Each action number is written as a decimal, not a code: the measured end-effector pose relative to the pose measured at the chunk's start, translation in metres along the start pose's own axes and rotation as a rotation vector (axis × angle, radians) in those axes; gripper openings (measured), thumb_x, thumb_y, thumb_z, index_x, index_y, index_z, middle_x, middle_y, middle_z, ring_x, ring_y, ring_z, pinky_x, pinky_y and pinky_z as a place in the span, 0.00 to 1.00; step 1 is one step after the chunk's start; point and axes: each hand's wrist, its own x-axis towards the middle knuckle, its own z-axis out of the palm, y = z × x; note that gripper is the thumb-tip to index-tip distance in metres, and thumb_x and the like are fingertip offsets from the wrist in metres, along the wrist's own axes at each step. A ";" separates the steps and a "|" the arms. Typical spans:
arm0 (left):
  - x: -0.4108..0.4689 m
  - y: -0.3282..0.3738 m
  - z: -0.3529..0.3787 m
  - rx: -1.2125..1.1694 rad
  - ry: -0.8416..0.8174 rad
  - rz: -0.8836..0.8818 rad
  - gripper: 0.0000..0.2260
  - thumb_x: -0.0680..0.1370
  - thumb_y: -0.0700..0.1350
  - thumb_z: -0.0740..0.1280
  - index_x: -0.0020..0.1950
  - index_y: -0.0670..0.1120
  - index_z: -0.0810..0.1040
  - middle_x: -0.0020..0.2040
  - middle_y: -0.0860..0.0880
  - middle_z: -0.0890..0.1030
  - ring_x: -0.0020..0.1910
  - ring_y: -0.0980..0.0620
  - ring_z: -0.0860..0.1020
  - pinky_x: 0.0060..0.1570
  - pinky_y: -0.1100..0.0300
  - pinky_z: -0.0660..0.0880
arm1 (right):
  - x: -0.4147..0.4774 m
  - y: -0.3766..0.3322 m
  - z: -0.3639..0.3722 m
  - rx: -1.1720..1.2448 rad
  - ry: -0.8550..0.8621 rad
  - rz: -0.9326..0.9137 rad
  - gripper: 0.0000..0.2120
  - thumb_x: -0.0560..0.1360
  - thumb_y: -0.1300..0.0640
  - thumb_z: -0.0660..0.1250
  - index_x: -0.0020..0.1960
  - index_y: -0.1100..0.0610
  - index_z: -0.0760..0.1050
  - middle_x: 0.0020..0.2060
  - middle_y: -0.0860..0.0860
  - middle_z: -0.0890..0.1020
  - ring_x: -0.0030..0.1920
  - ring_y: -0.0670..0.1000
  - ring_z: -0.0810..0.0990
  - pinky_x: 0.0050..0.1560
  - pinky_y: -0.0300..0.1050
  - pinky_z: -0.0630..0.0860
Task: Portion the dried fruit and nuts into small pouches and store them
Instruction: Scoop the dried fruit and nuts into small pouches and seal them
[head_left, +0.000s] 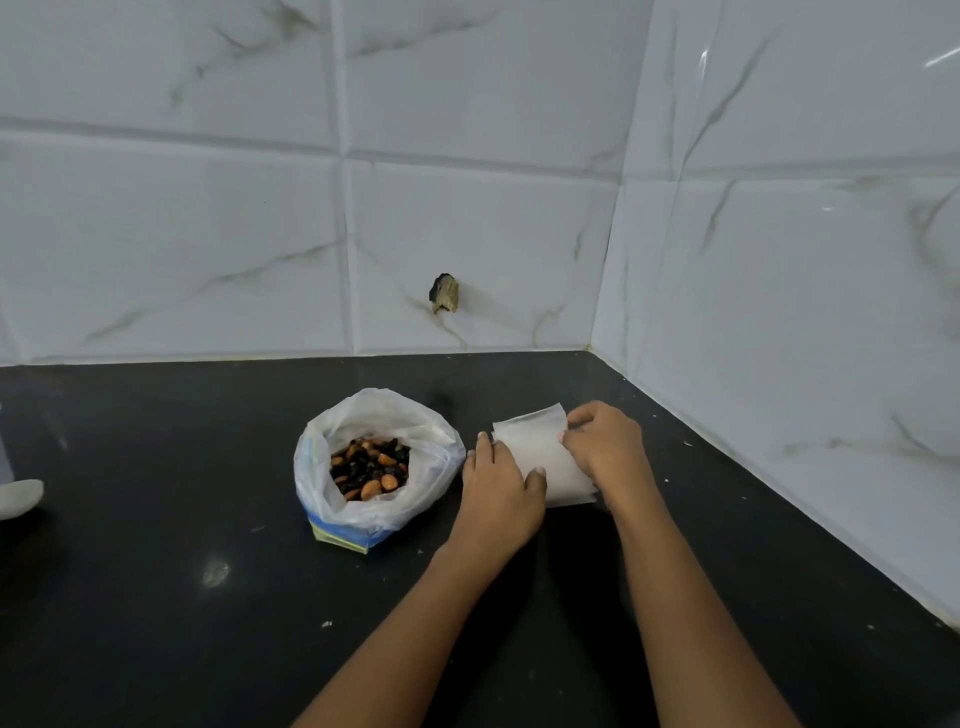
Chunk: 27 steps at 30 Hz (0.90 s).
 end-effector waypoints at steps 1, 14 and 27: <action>0.000 0.001 0.000 -0.015 0.002 0.005 0.24 0.80 0.47 0.57 0.71 0.35 0.59 0.76 0.38 0.53 0.75 0.42 0.53 0.73 0.51 0.54 | -0.001 0.000 -0.001 0.068 0.009 0.002 0.10 0.75 0.63 0.62 0.54 0.58 0.77 0.55 0.55 0.79 0.54 0.54 0.77 0.53 0.42 0.72; -0.025 0.005 -0.065 -0.422 0.258 0.163 0.23 0.79 0.40 0.60 0.72 0.45 0.57 0.57 0.55 0.67 0.55 0.58 0.69 0.41 0.80 0.67 | -0.044 -0.041 0.017 0.716 -0.084 -0.099 0.09 0.75 0.62 0.65 0.54 0.55 0.76 0.46 0.54 0.81 0.46 0.51 0.80 0.48 0.45 0.77; -0.057 -0.103 -0.180 -0.454 0.515 -0.017 0.18 0.81 0.41 0.56 0.71 0.47 0.59 0.57 0.50 0.72 0.48 0.55 0.74 0.51 0.53 0.77 | -0.115 -0.157 0.108 0.439 -0.207 -0.359 0.11 0.79 0.59 0.56 0.60 0.56 0.71 0.43 0.50 0.78 0.42 0.47 0.76 0.41 0.36 0.71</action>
